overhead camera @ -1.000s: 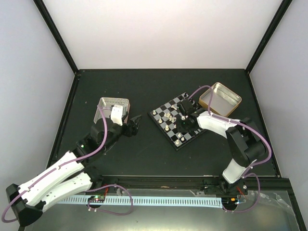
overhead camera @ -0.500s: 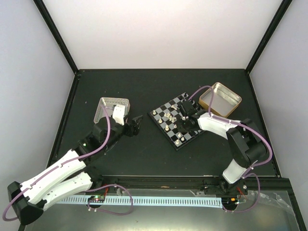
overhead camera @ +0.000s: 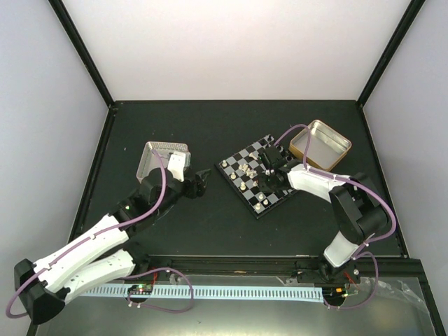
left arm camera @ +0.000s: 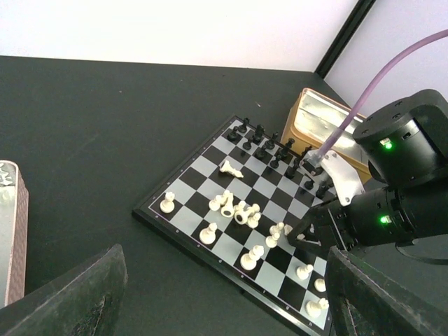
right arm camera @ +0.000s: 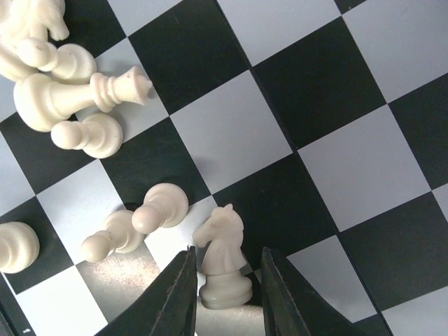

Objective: Set up the chess pieces on the board
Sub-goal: Pick up the chess piece from the chessboard.

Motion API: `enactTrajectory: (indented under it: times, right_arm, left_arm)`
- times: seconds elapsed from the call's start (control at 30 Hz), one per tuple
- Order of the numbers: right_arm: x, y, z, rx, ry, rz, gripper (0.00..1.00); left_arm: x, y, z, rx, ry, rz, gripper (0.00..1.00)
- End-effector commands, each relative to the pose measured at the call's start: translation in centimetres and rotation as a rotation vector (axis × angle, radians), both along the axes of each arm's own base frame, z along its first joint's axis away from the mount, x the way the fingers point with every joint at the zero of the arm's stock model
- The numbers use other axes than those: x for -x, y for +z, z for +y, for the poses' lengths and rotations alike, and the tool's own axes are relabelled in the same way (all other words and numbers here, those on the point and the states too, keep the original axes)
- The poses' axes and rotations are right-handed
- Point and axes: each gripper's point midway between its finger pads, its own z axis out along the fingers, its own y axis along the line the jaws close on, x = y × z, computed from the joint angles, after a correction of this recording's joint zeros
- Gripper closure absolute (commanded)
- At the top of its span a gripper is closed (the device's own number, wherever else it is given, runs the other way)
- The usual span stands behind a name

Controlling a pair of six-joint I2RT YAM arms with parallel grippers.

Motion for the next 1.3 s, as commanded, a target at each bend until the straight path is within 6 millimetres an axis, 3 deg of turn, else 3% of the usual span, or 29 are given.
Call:
enactTrajectory:
  times: [0.0,0.07,0.3,0.43,0.57,0.77,0.9,1.07,1.27]
  right_arm:
    - [2.0,-1.5,-1.1,0.064,0.034,0.083,0.72]
    - [2.2,-1.5,-0.9,0.06,0.05,0.085,0.72]
    - [2.0,-1.4,-0.9,0.067,0.071,0.074,0.88]
    - [1.0,-0.5,-0.8,0.056,0.05,0.005,0.9]
    - [-0.7,2.3,-0.4,-0.003,0.04,-0.152,0.89]
    - [-1.9,9.2,1.2,-0.169,0.107,-0.432,0.89]
    - [0.3,14.1,3.7,-0.359,0.285,-0.57,0.88]
    - [5.2,19.4,5.9,-0.579,0.542,-0.716,0.88]
    - [8.5,22.1,6.8,-0.683,0.711,-0.77,0.88]
  left_arm:
    - [-0.3,1.4,-0.4,0.039,-0.006,-0.017,0.21]
    - [-0.3,1.3,-0.5,0.04,-0.007,-0.014,0.21]
    - [-0.4,1.2,-0.8,0.044,-0.018,-0.004,0.21]
    - [-0.4,1.1,-1.1,0.042,-0.031,0.004,0.21]
    - [-0.3,0.9,-1.9,0.048,-0.07,0.025,0.21]
    - [0.1,1.8,-4.1,0.123,-0.184,0.082,0.2]
    - [1.1,3.5,-6.4,0.223,-0.328,0.125,0.2]
    - [2.4,6.2,-8.7,0.35,-0.502,0.15,0.19]
    - [3.0,7.2,-11.4,0.439,-0.658,0.234,0.2]
